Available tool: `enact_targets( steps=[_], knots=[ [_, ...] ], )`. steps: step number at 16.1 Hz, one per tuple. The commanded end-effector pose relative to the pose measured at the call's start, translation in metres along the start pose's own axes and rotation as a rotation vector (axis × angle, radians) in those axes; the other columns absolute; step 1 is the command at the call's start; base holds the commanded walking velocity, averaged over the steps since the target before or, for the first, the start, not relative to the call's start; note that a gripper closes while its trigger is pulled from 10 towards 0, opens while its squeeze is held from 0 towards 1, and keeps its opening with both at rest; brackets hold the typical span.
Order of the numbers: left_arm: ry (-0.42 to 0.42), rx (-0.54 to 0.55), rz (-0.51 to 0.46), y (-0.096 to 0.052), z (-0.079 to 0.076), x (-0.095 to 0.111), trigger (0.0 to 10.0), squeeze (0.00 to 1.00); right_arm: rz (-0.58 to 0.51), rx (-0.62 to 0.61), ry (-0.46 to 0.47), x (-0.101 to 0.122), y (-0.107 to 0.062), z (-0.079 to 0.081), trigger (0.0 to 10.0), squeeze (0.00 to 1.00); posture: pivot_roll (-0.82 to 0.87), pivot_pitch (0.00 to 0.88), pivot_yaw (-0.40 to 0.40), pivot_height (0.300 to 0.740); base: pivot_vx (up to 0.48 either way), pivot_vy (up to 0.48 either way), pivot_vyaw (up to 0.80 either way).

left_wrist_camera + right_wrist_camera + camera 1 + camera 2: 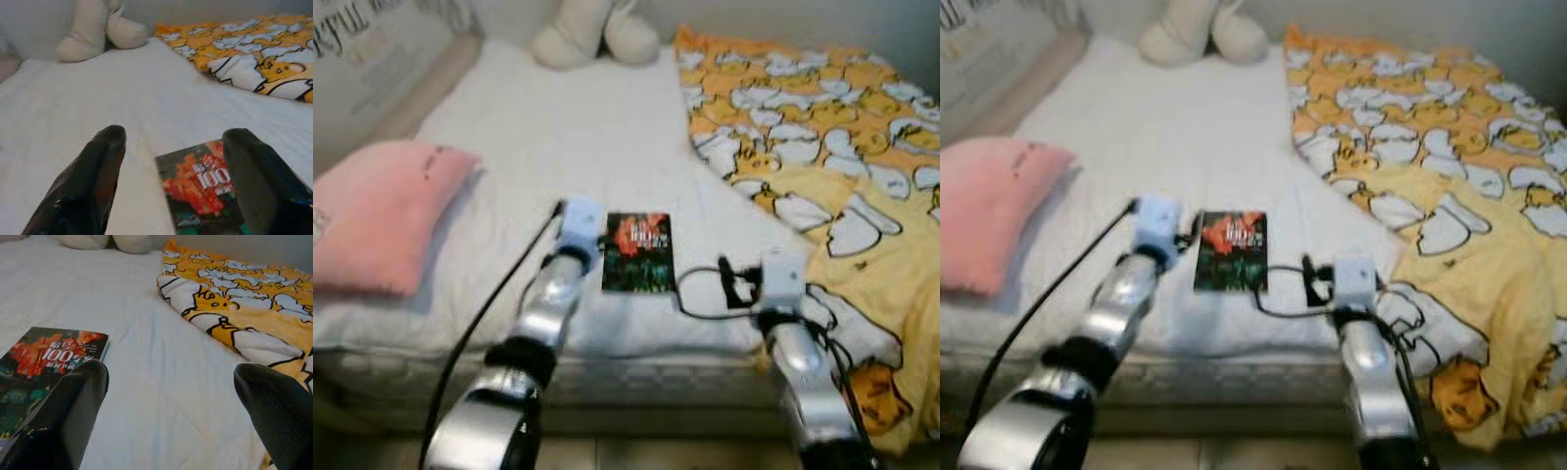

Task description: Clean up the room

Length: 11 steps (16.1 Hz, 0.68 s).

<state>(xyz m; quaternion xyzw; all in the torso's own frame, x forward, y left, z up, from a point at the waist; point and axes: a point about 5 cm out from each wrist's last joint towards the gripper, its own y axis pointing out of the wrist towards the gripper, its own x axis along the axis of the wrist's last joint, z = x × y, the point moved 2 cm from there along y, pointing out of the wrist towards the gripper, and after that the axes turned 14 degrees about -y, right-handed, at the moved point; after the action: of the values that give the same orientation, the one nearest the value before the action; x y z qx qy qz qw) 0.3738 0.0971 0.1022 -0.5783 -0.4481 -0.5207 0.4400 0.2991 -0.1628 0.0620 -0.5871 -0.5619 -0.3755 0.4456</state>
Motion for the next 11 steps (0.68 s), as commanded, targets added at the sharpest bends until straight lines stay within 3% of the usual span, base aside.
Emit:
enact_targets(
  steps=[1, 7, 8, 9, 11],
  knots=[
    [0.001, 0.034, 0.014, -0.002, 0.011, -0.004, 10.0, 1.0, -0.038, 0.011, 0.002, 0.012, 0.003, 0.004, 10.0, 0.0, -0.1, 0.006, 0.014, 0.74, 0.0, -0.472, 0.0],
    [-0.051, 0.034, 0.019, 0.003, 0.004, -0.004, 10.0, 1.0, -0.049, 0.018, -0.019, 0.015, 0.002, 0.003, 10.0, 0.0, -0.11, 0.024, 0.011, 0.74, 0.248, -0.381, 0.0],
    [-0.069, 0.047, 0.054, 0.004, 0.005, -0.008, 10.0, 0.98, -0.05, 0.024, -0.023, 0.015, 0.001, 0.004, 10.0, 0.0, -0.11, 0.031, 0.007, 0.74, 0.3, 0.0, 0.0],
    [-0.077, 0.062, 0.074, 0.004, 0.007, -0.01, 10.0, 0.0, -0.05, 0.028, -0.025, 0.015, 0.0, 0.004, 10.0, 0.0, -0.11, 0.037, 0.005, 0.74, 0.0, 0.0, 0.0],
    [-0.091, 0.144, 0.115, 0.007, 0.025, -0.01, 10.0, 0.0, -0.049, 0.049, -0.041, 0.013, -0.005, 0.006, 10.0, 0.0, -0.12, 0.045, 0.004, 0.74, 0.0, 0.0, 0.0]
  ],
)
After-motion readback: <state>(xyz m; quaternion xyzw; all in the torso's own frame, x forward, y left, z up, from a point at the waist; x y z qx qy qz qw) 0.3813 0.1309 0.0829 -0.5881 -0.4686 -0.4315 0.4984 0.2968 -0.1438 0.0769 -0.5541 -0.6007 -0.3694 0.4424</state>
